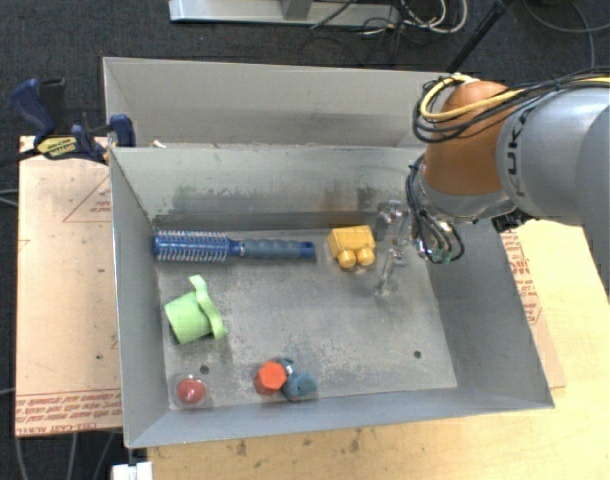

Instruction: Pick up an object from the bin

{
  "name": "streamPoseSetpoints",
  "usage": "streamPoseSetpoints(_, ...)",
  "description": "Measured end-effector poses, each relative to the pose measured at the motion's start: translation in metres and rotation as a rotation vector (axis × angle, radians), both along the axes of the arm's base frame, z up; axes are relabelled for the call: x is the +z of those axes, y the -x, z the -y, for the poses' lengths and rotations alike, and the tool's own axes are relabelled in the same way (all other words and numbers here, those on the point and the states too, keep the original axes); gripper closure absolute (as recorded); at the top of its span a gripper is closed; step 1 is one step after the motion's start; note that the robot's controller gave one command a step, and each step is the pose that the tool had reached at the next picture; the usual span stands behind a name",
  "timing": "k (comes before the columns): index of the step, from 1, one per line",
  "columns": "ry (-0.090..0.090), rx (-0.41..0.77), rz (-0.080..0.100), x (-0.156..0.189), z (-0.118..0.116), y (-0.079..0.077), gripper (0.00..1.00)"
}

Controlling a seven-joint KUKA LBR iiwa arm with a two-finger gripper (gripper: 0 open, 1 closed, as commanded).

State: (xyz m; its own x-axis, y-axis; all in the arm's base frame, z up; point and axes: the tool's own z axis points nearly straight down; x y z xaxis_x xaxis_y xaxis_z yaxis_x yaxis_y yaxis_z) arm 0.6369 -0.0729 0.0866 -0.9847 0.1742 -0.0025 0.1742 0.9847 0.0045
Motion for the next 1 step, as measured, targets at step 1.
streamPoseSetpoints(1, 0.003, 0.077, 0.0, -0.0168, -0.0595, -0.0012, 0.0)
